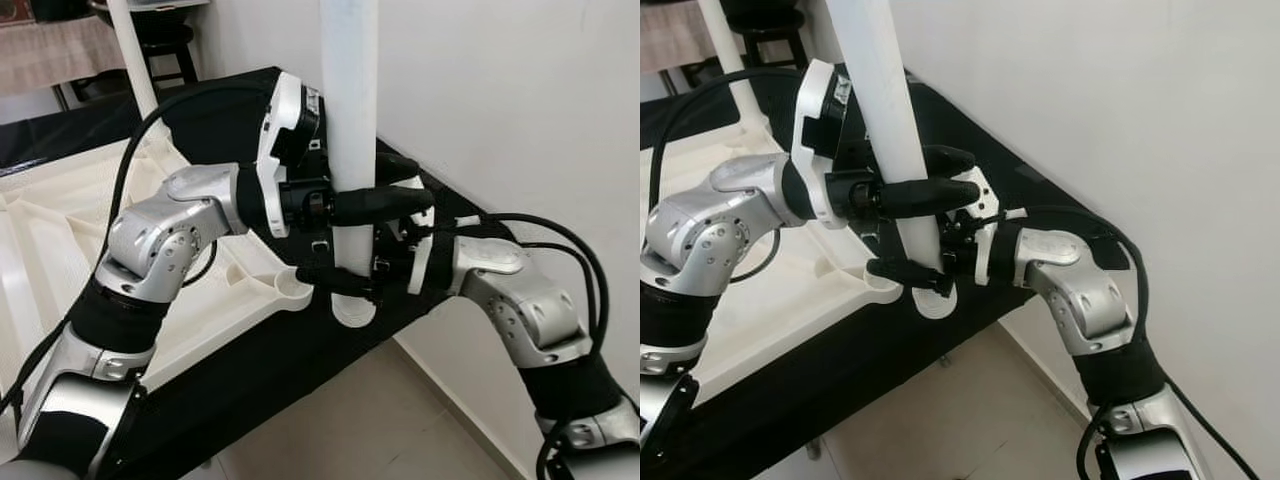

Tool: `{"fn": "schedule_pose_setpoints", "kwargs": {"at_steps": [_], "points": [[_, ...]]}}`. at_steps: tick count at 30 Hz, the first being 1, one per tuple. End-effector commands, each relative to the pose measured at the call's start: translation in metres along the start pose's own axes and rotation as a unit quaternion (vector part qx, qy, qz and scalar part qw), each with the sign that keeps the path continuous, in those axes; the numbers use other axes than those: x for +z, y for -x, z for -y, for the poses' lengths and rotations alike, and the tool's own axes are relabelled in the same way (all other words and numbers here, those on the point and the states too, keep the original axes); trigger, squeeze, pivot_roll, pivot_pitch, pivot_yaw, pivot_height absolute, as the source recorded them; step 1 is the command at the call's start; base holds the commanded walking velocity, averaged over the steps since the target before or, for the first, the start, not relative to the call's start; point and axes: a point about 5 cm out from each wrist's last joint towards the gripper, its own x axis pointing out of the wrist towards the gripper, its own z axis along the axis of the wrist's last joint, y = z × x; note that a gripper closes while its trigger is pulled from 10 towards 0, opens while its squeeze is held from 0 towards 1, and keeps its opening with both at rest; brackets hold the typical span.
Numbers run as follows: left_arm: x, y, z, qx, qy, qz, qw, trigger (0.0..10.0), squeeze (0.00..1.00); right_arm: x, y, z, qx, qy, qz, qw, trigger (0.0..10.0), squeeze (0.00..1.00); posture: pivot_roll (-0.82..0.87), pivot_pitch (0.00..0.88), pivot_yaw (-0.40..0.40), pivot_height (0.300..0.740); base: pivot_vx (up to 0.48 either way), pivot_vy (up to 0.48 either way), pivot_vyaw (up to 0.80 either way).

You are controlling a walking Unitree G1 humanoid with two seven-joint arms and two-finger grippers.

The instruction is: Building children table

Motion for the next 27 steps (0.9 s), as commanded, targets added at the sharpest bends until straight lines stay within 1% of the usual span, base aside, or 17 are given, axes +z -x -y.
{"fn": "schedule_pose_setpoints", "kwargs": {"at_steps": [1, 2, 5, 13, 14, 15, 18, 27], "points": [[0.0063, -0.0102, 0.0073, -0.04, -0.006, 0.008, 0.999, 10.0, 0.0, -0.0032, -0.0068, -0.0083, 0.025, -0.014, 0.007, 1.0, 0.0, 0.0, 0.02, 0.103, -0.042, 0.74, 0.0, 0.0, 0.0], [0.008, -0.0107, 0.0066, -0.043, -0.004, 0.01, 0.999, 10.0, 0.0, -0.0024, -0.0075, -0.0094, 0.03, -0.017, 0.01, 0.999, 0.0, 0.0, 0.01, 0.119, -0.039, 0.74, 0.0, 0.0, 0.0], [0.0087, -0.0108, 0.0056, -0.046, -0.003, 0.011, 0.999, 10.0, 0.0, -0.0016, -0.0087, -0.0097, 0.034, -0.018, 0.011, 0.999, 0.0, 0.0, 0.01, 0.128, -0.04, 0.74, 0.0, 0.0, 0.0], [0.0083, -0.0113, 0.0047, -0.048, -0.002, 0.01, 0.999, 10.0, 0.0, -0.0009, -0.0099, -0.0094, 0.036, -0.019, 0.012, 0.999, 0.0, 0.0, 0.0, 0.132, -0.037, 0.74, 0.0, 0.0, 0.0], [0.0083, -0.0113, 0.0047, -0.048, -0.002, 0.01, 0.999, 10.0, 0.0, -0.0009, -0.0099, -0.0094, 0.036, -0.019, 0.012, 0.999, 0.0, 0.0, 0.0, 0.132, -0.037, 0.74, 0.0, 0.0, 0.0], [0.0077, -0.0135, 0.0042, -0.054, -0.001, 0.011, 0.998, 10.0, 0.0, -0.0019, -0.0107, -0.0083, 0.038, -0.022, 0.009, 0.999, 0.0, 0.0, 0.0, 0.131, -0.059, 0.74, 0.0, 0.0, 0.0], [0.0073, -0.0162, 0.0043, -0.063, 0.0, 0.012, 0.998, 10.0, 0.0, -0.0033, -0.0118, -0.0071, 0.042, -0.025, 0.005, 0.999, 0.0, 0.0, 0.0, 0.127, -0.061, 0.74, 0.0, 0.0, 0.0], [0.0086, -0.0172, 0.0051, -0.077, -0.011, 0.005, 0.997, 10.0, 0.0, -0.0039, -0.0135, -0.0036, 0.036, -0.025, -0.001, 0.999, 0.0, 0.0, 0.0, 0.116, -0.07, 0.74, 0.0, 0.0, 0.0]]}}
